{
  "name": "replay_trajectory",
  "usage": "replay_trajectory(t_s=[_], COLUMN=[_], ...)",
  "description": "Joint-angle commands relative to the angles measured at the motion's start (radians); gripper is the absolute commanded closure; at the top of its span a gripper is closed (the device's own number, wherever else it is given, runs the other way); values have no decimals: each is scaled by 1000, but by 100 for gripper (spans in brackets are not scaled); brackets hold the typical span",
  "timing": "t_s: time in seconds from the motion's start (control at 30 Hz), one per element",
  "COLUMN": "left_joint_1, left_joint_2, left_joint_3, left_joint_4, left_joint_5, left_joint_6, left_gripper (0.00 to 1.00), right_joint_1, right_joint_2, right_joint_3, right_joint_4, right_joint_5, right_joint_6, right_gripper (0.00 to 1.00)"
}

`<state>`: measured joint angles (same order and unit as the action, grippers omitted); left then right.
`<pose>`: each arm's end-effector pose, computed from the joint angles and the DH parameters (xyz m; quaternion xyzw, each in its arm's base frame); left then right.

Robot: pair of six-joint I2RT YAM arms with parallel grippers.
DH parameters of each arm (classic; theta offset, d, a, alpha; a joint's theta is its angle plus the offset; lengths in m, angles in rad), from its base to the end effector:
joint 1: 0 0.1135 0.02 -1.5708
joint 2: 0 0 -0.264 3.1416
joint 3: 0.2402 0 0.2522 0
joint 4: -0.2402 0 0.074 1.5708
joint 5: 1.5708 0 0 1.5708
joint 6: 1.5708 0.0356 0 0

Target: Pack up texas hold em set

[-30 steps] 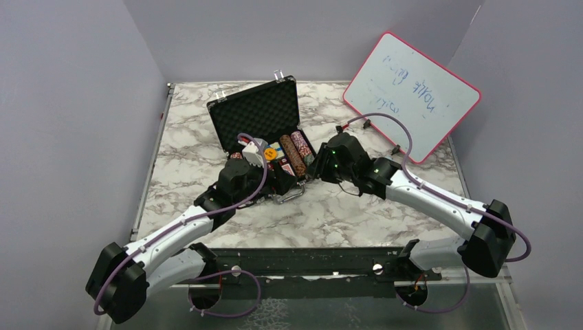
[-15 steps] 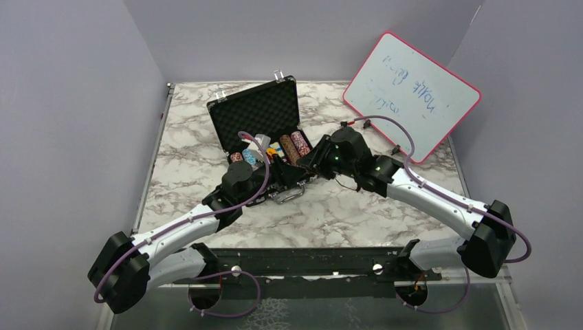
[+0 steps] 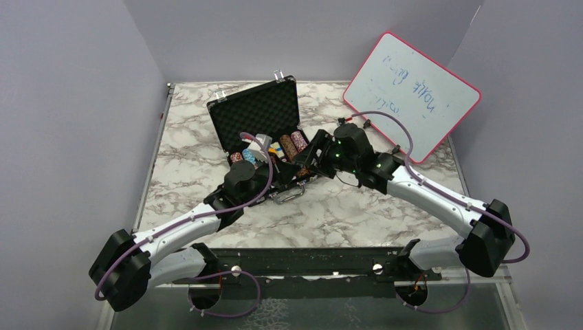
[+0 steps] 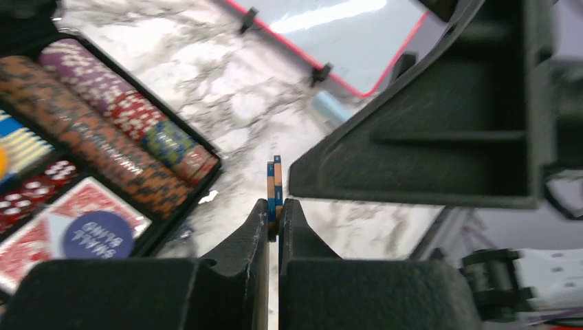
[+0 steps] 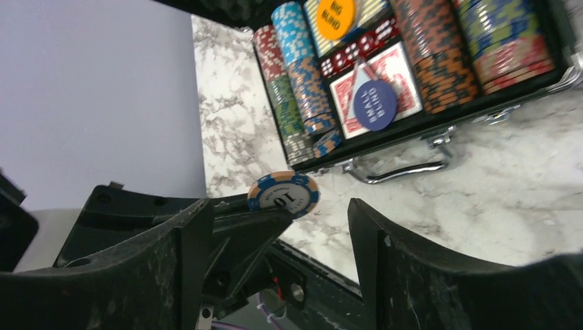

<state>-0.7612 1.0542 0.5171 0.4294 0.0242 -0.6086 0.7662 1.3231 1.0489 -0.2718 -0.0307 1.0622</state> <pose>0.1730 -0.1660 0.2575 0.0648 0.7413 -0.4295 0.5116 0.2161 0.2095 0.3040 0.1211 0.8630 0.3964 0.2886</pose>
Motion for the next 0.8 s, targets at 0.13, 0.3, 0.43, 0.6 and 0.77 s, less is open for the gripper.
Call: replay_trajectory(t_s=[0.13,0.3,0.43,0.6,0.77], left_joint_1=[-1,-1,0,-1,-1], left_joint_2=[28,72,109,184,275], left_joint_3=[315,368,384,415,450], left_joint_4=[-637,-855,-920,-992,-1037], left_joint_5=[-94,-62,-124,-228,-296], left_joint_6=[549,731,783,843,854], left_gripper=[100,100,100,100,100], right_joint_1=[-139,-156,-158,-159,-159], right_joint_2=[-97,-145,-154,-153,-159], right_joint_3=[-78,-202,-278,-300,-299], right_joint_4=[20,19,34,30,30], right_joint_5=[-75,-77,-105,-114,-105], right_joint_6=[-112,-121,-113,-114,-117], right_gripper=[25,25,26,26,27])
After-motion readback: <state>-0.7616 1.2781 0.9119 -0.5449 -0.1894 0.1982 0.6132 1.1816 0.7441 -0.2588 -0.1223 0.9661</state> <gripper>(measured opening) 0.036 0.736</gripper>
